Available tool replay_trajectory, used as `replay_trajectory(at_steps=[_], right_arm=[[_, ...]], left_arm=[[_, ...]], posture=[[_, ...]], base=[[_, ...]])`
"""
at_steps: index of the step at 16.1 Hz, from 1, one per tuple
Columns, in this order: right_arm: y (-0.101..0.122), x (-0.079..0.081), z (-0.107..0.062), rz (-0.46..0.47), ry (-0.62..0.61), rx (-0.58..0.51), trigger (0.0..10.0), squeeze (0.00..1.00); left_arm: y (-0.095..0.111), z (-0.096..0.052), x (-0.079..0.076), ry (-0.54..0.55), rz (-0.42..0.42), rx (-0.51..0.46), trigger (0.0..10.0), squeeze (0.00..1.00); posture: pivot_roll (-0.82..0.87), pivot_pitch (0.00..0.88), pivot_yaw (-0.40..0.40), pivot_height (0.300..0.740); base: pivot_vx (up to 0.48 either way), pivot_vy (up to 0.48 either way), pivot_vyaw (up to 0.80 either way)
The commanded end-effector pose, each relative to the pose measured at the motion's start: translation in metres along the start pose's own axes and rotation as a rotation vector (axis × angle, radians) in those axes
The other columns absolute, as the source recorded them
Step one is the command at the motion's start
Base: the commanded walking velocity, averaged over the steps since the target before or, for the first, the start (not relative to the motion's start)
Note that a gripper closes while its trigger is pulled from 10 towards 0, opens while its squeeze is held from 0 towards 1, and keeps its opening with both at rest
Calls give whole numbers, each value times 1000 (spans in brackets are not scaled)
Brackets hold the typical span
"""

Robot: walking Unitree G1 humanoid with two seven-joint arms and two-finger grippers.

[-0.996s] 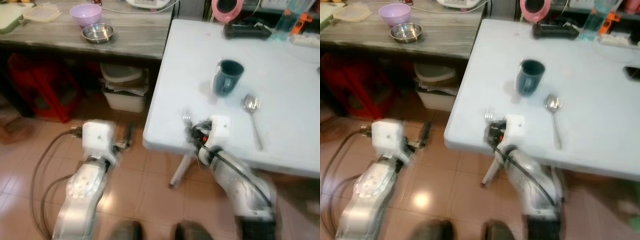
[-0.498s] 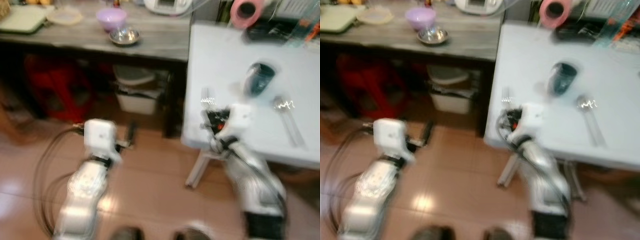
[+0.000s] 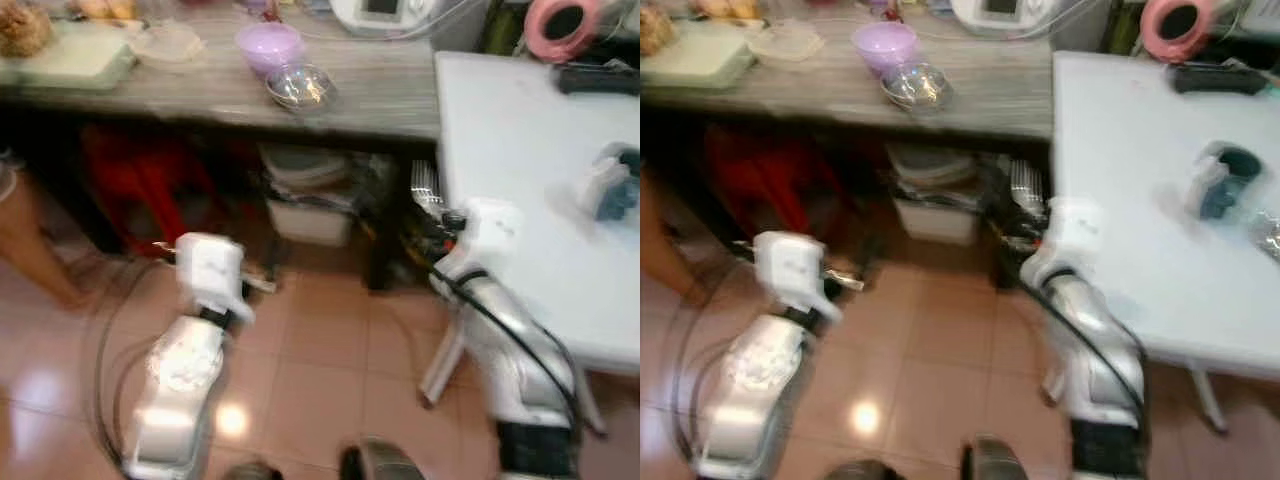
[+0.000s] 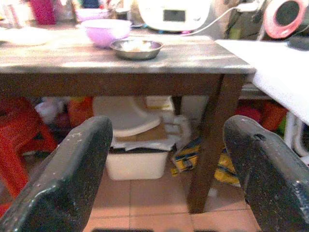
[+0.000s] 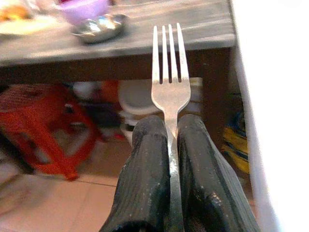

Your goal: Setting the table

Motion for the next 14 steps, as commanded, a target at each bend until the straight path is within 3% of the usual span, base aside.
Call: replay_trajectory(at_steps=[1,4,5,6,14], right_arm=[[7,8,1,4,16,-28,0,0],[8,4,3,1,-6,-36,0,0],[8,4,3,2,-7,-35,4549,0],[7,5,3,1,-3,-30,10000,0],[4,6,4,10,-6,-24,10000,0]], left_arm=[[4,-2,8,14,36,-15,10000,0],[5,-1,6,7,40,-22,10000,0],[6,0,4,-1,47,-27,10000,0],[7,0,2,-10,61,-30,10000,0],[6,-2,-3,-40,73,-31,10000,0]], posture=[[-7,68,-8,740],[-8,70,-7,740],[-8,69,-6,740],[-7,70,-5,740],[-4,64,-3,740]], base=[[480,0,0],[480,0,0],[480,0,0],[480,0,0],[455,0,0]])
Point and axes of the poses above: a point about 5 cm out from each wrist's last joint towards the gripper, its own z axis pointing out of the wrist towards the gripper, its own y axis along the axis of the wrist's last joint, x = y × z, the point moved 5 cm from there along z, pointing out of the wrist towards the gripper
